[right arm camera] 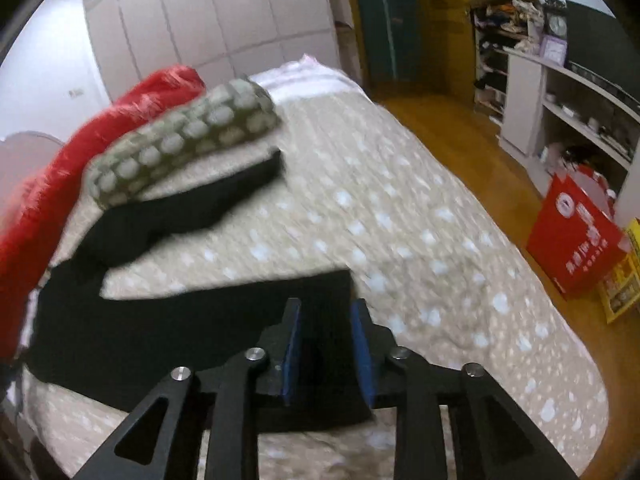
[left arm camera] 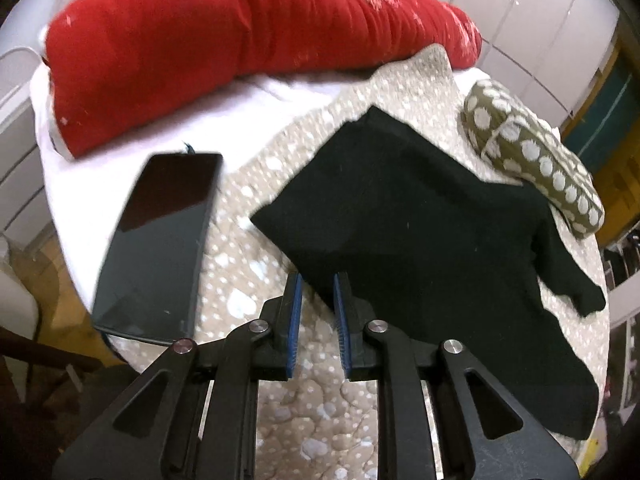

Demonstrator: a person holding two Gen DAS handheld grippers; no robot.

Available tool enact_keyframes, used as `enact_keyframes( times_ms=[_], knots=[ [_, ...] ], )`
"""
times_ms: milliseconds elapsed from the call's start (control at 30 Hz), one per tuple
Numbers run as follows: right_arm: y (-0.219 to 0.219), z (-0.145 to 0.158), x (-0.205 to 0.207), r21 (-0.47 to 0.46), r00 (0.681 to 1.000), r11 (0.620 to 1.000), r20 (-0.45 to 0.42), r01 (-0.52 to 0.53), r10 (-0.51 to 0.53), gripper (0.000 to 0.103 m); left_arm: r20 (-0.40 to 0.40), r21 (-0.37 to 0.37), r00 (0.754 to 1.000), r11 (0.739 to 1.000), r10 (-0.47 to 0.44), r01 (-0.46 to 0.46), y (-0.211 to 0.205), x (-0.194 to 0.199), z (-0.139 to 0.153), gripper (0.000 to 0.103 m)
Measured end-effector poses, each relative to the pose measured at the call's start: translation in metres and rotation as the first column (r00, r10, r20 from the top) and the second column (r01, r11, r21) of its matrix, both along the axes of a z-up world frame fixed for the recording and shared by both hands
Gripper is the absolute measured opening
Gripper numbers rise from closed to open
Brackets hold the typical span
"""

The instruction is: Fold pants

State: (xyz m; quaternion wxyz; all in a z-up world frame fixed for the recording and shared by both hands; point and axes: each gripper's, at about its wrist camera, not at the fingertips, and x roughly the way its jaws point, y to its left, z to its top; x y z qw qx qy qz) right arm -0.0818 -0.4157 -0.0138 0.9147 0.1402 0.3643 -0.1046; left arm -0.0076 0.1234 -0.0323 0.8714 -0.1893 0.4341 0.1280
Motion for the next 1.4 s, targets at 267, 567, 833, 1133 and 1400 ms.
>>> enact_keyframes(
  times_ms=[267,567,833,1133,1400],
  knots=[
    [0.094,0.002,0.037,0.076,0.946,0.943,0.026,-0.324,0.323,0.035,0.028,0.008,0.998,0.999,-0.051,0.051,-0.021,0.019,0.013,0.061],
    [0.173,-0.051,0.100,0.090,0.845,0.854,-0.122,-0.513,0.520,0.035,-0.038,0.051,0.988,0.987,-0.150,0.152,-0.063,0.075,-0.010,0.061],
    [0.200,0.018,0.160,-0.055,0.774,0.772,-0.020,-0.633,0.633,0.050,-0.062,0.041,0.988,0.988,-0.145,0.147,-0.060,0.111,-0.024,0.061],
    [0.229,0.011,0.275,-0.095,0.622,0.615,-0.101,-0.783,0.776,0.050,-0.066,-0.004,0.987,0.989,-0.150,0.150,-0.042,0.146,-0.030,0.061],
    [0.256,-0.029,0.306,-0.068,0.520,0.520,-0.239,-0.852,0.820,0.018,-0.051,0.008,0.985,0.986,-0.163,0.164,-0.040,0.146,-0.035,0.063]
  ],
)
